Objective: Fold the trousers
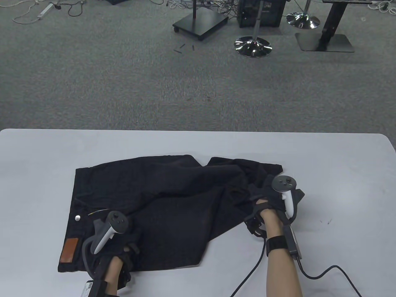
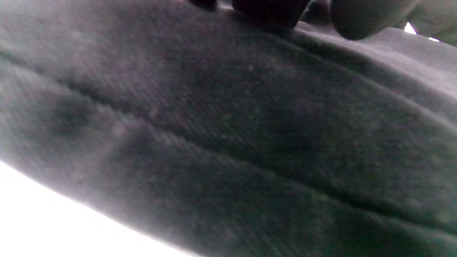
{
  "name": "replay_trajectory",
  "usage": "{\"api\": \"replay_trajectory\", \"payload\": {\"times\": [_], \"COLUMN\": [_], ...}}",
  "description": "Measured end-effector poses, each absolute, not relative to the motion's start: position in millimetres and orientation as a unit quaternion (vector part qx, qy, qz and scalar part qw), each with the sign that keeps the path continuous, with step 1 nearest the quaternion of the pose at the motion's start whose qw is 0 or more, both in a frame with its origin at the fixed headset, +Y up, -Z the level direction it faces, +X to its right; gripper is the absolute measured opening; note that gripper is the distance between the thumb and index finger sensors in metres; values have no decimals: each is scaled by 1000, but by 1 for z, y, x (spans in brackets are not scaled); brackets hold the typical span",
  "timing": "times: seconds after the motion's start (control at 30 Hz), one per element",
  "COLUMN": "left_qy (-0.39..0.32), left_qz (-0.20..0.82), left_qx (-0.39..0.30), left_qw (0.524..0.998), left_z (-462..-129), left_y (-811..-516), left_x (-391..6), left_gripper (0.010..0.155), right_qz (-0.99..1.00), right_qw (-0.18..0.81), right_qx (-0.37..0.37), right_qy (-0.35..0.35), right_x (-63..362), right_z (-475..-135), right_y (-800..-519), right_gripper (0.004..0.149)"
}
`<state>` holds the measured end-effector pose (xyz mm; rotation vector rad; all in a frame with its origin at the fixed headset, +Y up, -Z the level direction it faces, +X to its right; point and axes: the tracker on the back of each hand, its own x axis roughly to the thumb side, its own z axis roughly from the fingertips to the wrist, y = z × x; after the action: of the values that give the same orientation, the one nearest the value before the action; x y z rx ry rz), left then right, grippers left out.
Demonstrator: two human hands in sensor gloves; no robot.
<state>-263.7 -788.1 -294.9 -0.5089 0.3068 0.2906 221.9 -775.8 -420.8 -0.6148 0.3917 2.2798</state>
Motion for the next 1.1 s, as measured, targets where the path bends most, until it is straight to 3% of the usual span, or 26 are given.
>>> {"api": "replay_trajectory", "payload": {"times": [0.1,0.3,0.43,0.5,0.6,0.67,0.77,0.93,1.03,1.1], "left_qy": [151,149,150,150,150,149,149,149,150,154], "left_qz": [131,129,129,123,115,111,115,111,112,111], "left_qx": [-249,-250,-252,-253,-253,-254,-251,-251,-252,-250], "left_qw": [948,948,947,948,949,949,949,950,950,949], "left_z": [-296,-296,-297,-297,-297,-297,-296,-296,-296,-295], "left_y": [-787,-787,-787,-786,-787,-787,-787,-788,-787,-787], "left_x": [-261,-261,-261,-260,-258,-258,-258,-257,-257,-256], "left_gripper": [71,72,72,72,72,72,72,73,73,73], "right_qz": [906,914,874,818,762,744,777,932,919,916], "right_qw": [319,320,443,554,642,668,624,294,303,317], "right_qx": [-238,-226,-194,-153,-88,-31,-47,-155,-156,-154], "right_qy": [146,103,49,22,-10,4,78,147,199,191], "right_x": [211,198,199,196,186,177,173,187,200,204], "right_z": [-423,-429,-432,-435,-438,-442,-444,-437,-430,-429], "right_y": [-777,-757,-721,-704,-694,-698,-723,-764,-788,-787], "right_gripper": [80,58,53,52,51,52,53,58,62,61]}}
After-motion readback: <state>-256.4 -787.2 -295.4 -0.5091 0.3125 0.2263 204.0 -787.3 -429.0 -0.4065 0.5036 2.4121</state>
